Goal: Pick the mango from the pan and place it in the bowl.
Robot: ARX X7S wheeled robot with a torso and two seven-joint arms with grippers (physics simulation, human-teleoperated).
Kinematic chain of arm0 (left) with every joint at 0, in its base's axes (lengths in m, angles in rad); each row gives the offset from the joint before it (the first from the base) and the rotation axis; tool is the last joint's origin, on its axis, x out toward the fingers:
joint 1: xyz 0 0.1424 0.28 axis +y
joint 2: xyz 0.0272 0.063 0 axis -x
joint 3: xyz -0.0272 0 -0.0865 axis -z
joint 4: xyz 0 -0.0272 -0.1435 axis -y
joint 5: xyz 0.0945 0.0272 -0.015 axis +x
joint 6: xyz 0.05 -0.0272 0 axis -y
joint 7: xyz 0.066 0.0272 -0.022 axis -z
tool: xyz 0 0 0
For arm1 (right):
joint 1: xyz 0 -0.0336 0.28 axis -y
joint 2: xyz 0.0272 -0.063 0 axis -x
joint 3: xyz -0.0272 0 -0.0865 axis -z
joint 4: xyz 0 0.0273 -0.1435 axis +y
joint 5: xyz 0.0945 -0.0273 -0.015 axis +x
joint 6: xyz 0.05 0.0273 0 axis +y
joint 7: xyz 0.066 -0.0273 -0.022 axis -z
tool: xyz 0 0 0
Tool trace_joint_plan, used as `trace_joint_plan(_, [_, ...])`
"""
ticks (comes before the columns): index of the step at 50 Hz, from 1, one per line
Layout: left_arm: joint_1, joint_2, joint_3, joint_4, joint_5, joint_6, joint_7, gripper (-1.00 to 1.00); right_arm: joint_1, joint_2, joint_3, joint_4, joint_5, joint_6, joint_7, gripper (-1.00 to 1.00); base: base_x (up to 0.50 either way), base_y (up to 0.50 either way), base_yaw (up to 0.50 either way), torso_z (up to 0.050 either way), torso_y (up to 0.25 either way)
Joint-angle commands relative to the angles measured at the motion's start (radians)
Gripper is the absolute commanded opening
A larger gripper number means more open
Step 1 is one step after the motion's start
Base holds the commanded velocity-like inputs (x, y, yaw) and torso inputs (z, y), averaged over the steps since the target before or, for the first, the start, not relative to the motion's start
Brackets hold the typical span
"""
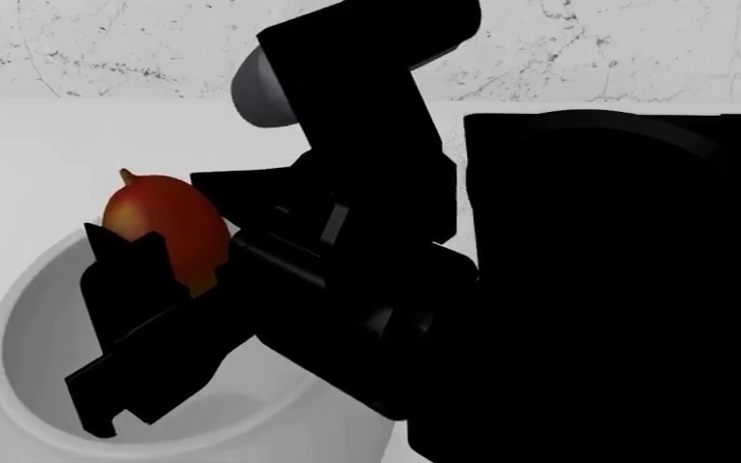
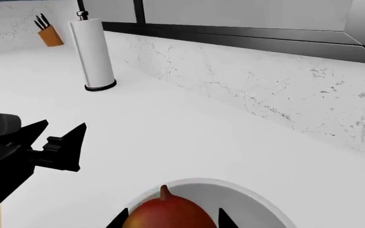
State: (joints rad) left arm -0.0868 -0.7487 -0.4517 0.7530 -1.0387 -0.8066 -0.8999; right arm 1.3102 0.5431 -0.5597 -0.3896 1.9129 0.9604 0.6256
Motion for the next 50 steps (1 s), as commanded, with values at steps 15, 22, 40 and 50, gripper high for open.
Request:
trace_joint_plan(15, [0.023, 0.014, 0.003, -0.01, 0.024, 0.021, 0.014, 1.0, -0.004, 0.0, -0.016, 0.011, -0.043, 0.021, -0.034, -1.0, 0.0, 0.0, 0.0, 0.0, 0.0])
trace_joint_plan(22, [0.018, 0.014, 0.009, -0.014, 0.025, 0.023, 0.015, 1.0, -0.006, 0.0, -0.021, 0.018, -0.048, 0.02, -0.032, -1.0, 0.0, 0.0, 0.0, 0.0, 0.0])
trace_joint_plan(40, [0.02, 0.022, 0.021, -0.026, 0.042, 0.036, 0.024, 1.0, -0.018, -0.005, -0.038, 0.038, -0.079, 0.022, -0.06, -1.0, 0.0, 0.0, 0.0, 0.0, 0.0])
trace_joint_plan(50, [0.047, 0.029, 0.004, -0.024, 0.047, 0.049, 0.033, 1.0, -0.021, -0.01, -0.045, 0.035, -0.076, 0.019, -0.058, -1.0, 0.0, 0.0, 0.0, 0.0, 0.0])
